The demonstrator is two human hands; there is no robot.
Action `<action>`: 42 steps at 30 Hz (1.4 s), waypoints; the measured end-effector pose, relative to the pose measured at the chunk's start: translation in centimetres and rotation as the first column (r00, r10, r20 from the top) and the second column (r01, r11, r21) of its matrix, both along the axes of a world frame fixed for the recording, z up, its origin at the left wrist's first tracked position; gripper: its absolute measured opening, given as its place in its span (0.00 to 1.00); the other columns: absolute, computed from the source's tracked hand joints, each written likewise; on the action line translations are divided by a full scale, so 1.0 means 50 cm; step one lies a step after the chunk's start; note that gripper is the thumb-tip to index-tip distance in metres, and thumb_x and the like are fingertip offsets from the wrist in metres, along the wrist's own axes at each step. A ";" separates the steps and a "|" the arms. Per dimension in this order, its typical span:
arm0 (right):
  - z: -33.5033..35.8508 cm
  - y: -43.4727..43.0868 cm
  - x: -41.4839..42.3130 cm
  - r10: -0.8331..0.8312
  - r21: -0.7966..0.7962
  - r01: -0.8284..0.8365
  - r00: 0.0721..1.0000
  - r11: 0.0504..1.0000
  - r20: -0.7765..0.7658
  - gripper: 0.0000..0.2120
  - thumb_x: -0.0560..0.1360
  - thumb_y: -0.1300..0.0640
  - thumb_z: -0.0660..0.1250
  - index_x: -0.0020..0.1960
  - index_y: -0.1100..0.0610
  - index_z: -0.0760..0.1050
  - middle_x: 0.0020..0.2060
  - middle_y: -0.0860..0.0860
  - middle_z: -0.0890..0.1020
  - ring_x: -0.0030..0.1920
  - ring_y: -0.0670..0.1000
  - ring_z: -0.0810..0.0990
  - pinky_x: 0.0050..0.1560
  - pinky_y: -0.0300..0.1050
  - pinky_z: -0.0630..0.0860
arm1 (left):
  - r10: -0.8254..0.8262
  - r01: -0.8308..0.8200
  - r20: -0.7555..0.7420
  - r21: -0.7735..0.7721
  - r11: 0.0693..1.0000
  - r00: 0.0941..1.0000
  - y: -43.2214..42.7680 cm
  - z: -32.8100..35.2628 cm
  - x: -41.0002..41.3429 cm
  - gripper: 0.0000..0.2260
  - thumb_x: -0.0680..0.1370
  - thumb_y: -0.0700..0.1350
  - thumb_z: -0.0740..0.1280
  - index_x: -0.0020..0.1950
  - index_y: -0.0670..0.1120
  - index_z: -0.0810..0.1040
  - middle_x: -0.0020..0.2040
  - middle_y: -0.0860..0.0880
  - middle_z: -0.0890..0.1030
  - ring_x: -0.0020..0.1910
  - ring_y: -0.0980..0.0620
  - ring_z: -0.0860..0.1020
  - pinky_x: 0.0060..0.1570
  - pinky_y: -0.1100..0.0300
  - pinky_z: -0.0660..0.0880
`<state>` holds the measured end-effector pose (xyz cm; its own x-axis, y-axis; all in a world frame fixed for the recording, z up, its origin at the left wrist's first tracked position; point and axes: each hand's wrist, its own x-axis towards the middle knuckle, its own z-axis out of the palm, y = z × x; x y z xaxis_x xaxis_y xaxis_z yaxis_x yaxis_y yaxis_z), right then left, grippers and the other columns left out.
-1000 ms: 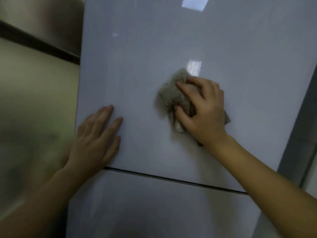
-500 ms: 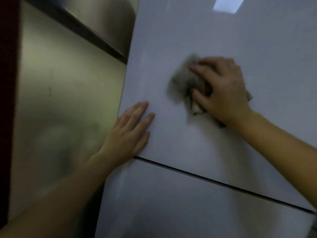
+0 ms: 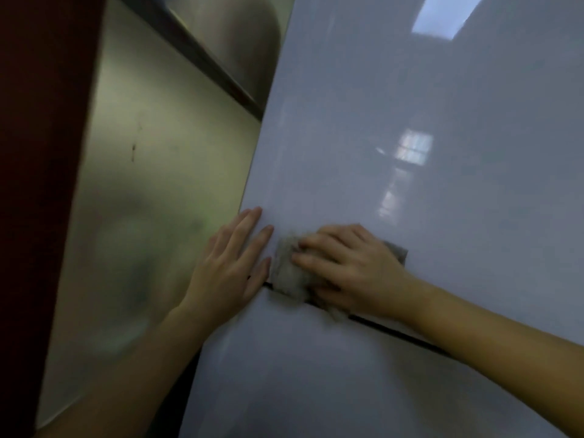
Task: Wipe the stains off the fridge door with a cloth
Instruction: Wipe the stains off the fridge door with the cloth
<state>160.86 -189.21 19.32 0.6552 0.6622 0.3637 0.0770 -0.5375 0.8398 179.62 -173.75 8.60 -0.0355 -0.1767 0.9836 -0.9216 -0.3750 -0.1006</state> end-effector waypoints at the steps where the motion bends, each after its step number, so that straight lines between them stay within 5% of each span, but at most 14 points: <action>1: 0.030 -0.003 0.001 -0.003 0.027 0.002 0.999 1.000 0.047 0.21 0.74 0.48 0.73 0.65 0.55 0.80 0.62 0.56 0.82 0.57 0.61 0.80 0.53 0.53 0.76 | 0.004 -0.004 -0.005 0.004 1.000 1.000 0.004 -0.005 0.004 0.19 0.81 0.48 0.63 0.70 0.41 0.75 0.75 0.39 0.70 0.74 0.40 0.70 0.68 0.46 0.72; 7: 0.292 0.032 0.051 -0.071 0.237 -0.030 0.911 0.971 0.406 0.24 0.74 0.47 0.69 0.67 0.54 0.79 0.61 0.57 0.80 0.59 0.63 0.77 0.55 0.54 0.72 | -0.009 0.010 -0.039 0.032 0.999 0.999 0.007 -0.007 0.009 0.19 0.81 0.47 0.63 0.70 0.41 0.75 0.76 0.40 0.69 0.75 0.41 0.69 0.69 0.47 0.72; 14: 0.340 0.078 0.130 -0.068 0.266 -0.052 0.904 0.963 0.421 0.24 0.74 0.43 0.65 0.67 0.54 0.78 0.62 0.55 0.78 0.61 0.60 0.75 0.55 0.52 0.69 | -0.001 0.004 -0.061 0.052 0.999 0.998 0.021 0.003 0.002 0.20 0.82 0.49 0.60 0.71 0.43 0.75 0.77 0.42 0.69 0.76 0.44 0.68 0.71 0.52 0.67; 25: 0.102 0.089 0.119 -0.129 0.110 0.120 0.989 0.987 0.076 0.27 0.74 0.44 0.67 0.69 0.56 0.74 0.66 0.58 0.76 0.63 0.61 0.75 0.58 0.56 0.74 | -0.101 0.089 -0.218 -0.061 0.994 0.971 0.070 0.041 -0.009 0.16 0.82 0.47 0.58 0.63 0.40 0.77 0.70 0.41 0.75 0.65 0.42 0.76 0.63 0.52 0.69; 33: -0.030 0.061 0.090 -0.016 0.057 0.018 0.999 0.998 -0.040 0.18 0.80 0.49 0.63 0.65 0.56 0.77 0.62 0.57 0.80 0.58 0.59 0.79 0.53 0.55 0.75 | -0.080 0.098 -0.178 0.093 0.991 0.981 0.065 0.059 -0.020 0.19 0.82 0.48 0.57 0.68 0.40 0.75 0.73 0.41 0.72 0.67 0.42 0.75 0.63 0.49 0.73; 38: -0.017 0.052 0.072 -0.044 0.049 0.050 0.992 0.998 -0.115 0.22 0.80 0.43 0.61 0.67 0.56 0.75 0.64 0.57 0.79 0.61 0.59 0.77 0.55 0.54 0.74 | -0.036 0.073 -0.206 0.178 0.981 0.978 0.065 0.072 -0.018 0.19 0.82 0.48 0.57 0.69 0.40 0.75 0.75 0.40 0.71 0.69 0.41 0.74 0.65 0.48 0.72; 42: -0.031 0.035 0.055 0.002 0.065 0.010 0.985 0.998 -0.175 0.13 0.81 0.56 0.63 0.64 0.55 0.77 0.60 0.56 0.80 0.55 0.58 0.79 0.50 0.52 0.76 | 0.029 0.051 -0.262 0.294 0.955 0.965 0.076 0.075 -0.033 0.21 0.83 0.50 0.57 0.72 0.42 0.73 0.78 0.39 0.66 0.74 0.40 0.69 0.67 0.47 0.71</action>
<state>163.60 -187.46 17.78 0.7150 0.6382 0.2854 0.2174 -0.5911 0.7768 177.96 -169.96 12.34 0.2110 -0.4614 0.8617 -0.9341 -0.3548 0.0388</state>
